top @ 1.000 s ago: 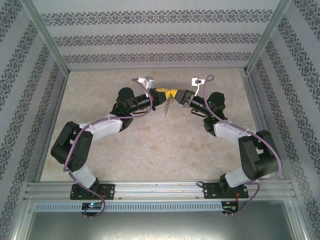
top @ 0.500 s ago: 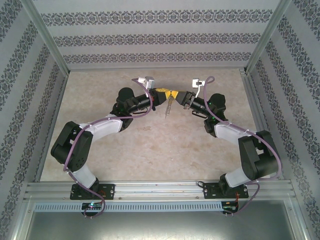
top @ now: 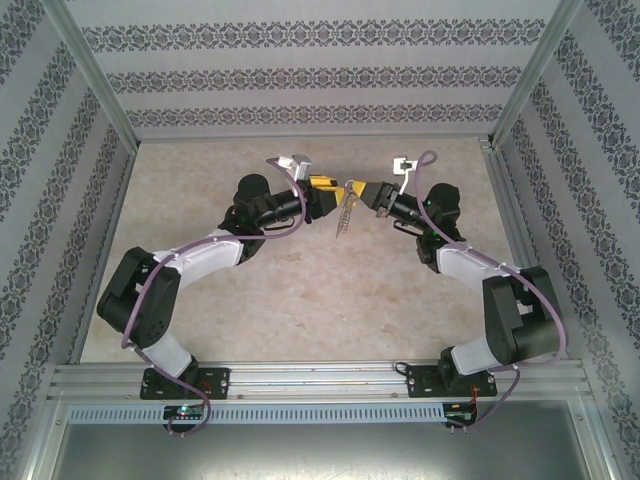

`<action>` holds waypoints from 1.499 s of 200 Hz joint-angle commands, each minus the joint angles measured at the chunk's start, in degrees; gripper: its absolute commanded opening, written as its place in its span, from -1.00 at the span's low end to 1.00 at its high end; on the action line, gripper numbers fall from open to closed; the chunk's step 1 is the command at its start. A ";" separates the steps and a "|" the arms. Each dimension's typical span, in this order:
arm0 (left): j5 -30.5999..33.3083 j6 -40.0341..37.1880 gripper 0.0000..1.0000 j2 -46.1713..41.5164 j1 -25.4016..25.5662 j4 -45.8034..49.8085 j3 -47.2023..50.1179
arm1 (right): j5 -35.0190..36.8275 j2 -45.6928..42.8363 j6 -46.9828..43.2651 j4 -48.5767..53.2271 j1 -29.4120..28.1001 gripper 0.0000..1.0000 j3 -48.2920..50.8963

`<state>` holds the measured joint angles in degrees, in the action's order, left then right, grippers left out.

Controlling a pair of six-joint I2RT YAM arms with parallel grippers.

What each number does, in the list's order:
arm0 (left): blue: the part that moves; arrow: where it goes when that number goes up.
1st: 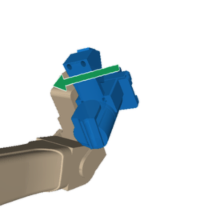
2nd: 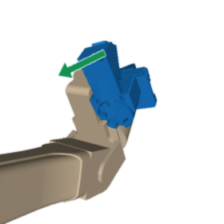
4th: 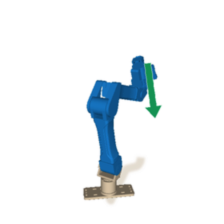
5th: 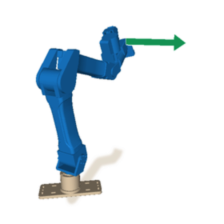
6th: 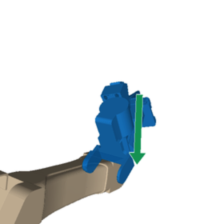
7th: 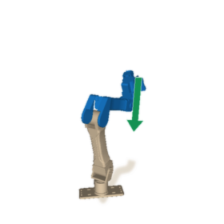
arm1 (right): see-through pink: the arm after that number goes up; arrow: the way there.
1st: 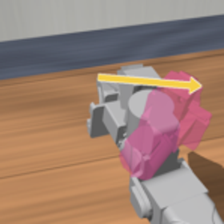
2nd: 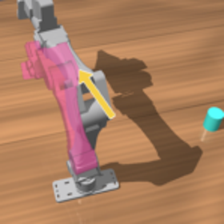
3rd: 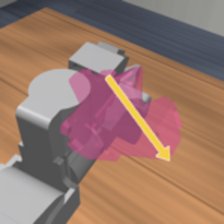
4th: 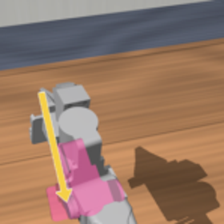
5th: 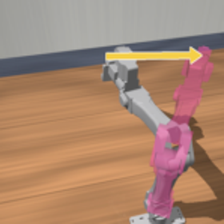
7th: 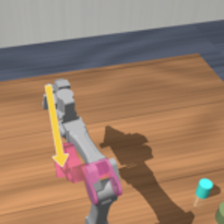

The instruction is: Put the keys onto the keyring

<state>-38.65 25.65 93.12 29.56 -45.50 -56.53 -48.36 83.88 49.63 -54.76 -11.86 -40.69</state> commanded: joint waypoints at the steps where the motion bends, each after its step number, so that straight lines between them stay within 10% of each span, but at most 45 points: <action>1: 0.94 -5.20 0.09 -3.63 0.16 4.35 -1.80 | -1.19 -2.72 -4.37 3.26 1.02 -1.00 -0.60; 122: -12.47 -16.18 0.48 0.16 -2.56 33.72 -17.30 | -2.73 -13.41 -36.20 45.05 0.59 -1.00 -9.16; 300: -23.66 -16.77 -0.05 6.55 -1.07 41.71 -23.48 | -6.86 -13.96 -38.71 47.78 -1.29 -1.00 -10.55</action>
<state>-60.27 9.37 98.48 27.79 -4.27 -78.15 -53.47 70.54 11.57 -5.34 -12.64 -49.84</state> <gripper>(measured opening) 0.483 0.053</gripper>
